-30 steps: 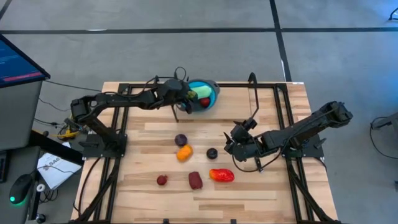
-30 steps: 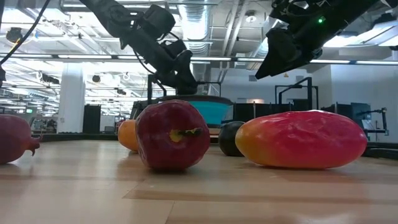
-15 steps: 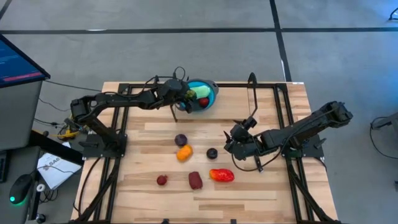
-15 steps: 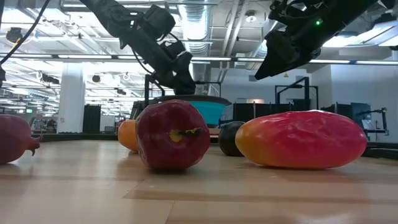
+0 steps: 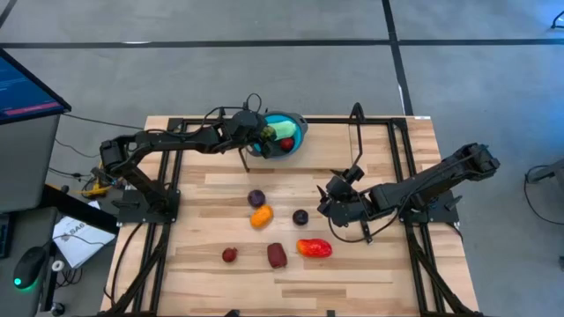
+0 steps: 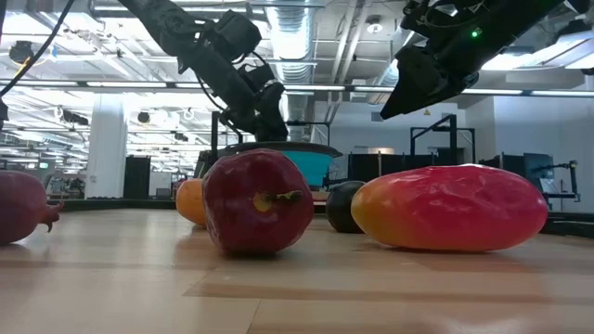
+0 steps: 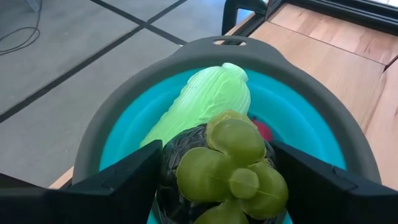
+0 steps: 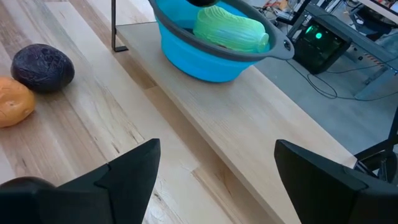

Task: Pick & Place Fruit
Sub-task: Put the purple mangosteen into the blue strainer bowl on the shelf, then put the bottom purple plum into the blue strainer bowl on the shelf

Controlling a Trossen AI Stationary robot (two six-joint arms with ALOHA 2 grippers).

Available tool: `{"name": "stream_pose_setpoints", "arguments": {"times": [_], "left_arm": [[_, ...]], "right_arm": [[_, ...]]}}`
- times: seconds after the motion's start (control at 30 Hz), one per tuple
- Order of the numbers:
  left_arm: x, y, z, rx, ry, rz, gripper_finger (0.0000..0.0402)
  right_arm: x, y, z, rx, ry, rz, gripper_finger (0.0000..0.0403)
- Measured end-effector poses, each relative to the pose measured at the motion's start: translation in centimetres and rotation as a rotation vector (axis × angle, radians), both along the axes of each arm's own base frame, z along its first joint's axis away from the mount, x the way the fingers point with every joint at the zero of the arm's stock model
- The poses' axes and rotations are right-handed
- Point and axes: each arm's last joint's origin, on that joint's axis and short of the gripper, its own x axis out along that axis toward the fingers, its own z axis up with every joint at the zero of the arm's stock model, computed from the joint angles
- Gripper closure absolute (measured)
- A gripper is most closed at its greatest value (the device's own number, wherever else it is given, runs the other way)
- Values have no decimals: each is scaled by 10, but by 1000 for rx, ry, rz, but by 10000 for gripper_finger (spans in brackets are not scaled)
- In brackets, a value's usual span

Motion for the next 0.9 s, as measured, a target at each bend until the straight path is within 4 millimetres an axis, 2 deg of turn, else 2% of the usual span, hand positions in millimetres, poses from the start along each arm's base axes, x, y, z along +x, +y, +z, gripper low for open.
{"name": "stream_pose_setpoints", "arguments": {"times": [0.7, 0.9], "left_arm": [[-3, 2, -3, -20, 24, 6, 74], [-10, -6, 14, -38, -51, -28, 85]], "right_arm": [[1, 0, 1, -14, 9, 14, 92], [8, -4, 11, 6, 11, 35, 92]]}}
